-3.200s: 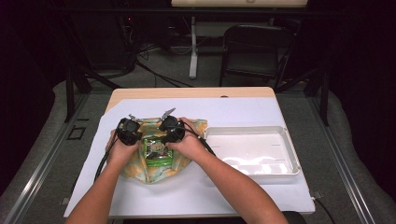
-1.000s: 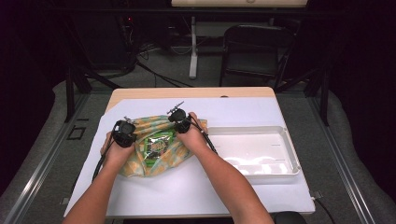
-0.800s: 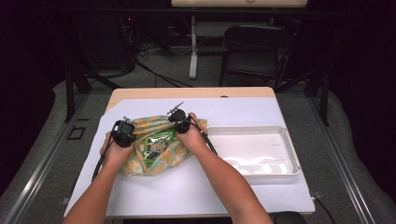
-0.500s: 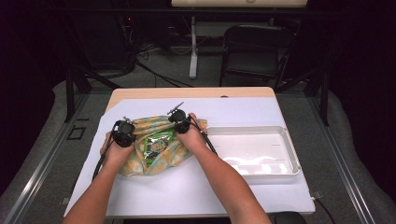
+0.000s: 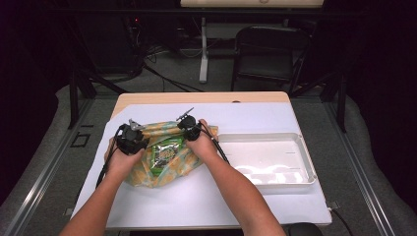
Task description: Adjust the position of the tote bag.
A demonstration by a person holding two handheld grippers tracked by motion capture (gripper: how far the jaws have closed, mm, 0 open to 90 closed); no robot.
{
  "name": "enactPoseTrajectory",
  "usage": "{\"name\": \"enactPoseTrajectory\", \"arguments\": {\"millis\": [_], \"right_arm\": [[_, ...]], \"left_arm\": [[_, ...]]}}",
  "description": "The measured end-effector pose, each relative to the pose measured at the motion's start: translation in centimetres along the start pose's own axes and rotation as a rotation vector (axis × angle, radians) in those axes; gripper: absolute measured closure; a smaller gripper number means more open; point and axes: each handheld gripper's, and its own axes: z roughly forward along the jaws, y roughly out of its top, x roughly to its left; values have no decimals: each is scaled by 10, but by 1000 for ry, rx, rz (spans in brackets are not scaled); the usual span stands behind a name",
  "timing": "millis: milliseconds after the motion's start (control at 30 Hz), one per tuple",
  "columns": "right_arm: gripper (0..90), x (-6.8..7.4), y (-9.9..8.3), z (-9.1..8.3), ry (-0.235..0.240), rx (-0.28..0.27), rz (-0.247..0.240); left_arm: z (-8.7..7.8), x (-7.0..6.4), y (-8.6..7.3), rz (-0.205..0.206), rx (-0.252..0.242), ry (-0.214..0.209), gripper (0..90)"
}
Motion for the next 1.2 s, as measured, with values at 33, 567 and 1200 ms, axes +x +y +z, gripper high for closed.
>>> {"name": "enactPoseTrajectory", "arguments": {"millis": [33, 567, 1200], "right_arm": [[882, 0, 0, 0, -4, -6, 0], [874, -1, -1, 0, 1, -9, -9], [861, -1, -1, -1, -3, -4, -18]], "left_arm": [[1, -1, 0, 5, -3, 2, 680], [23, -19, 4, 64, 10, -26, 616], [32, -14, 7, 52, 20, -25, 900]]}}
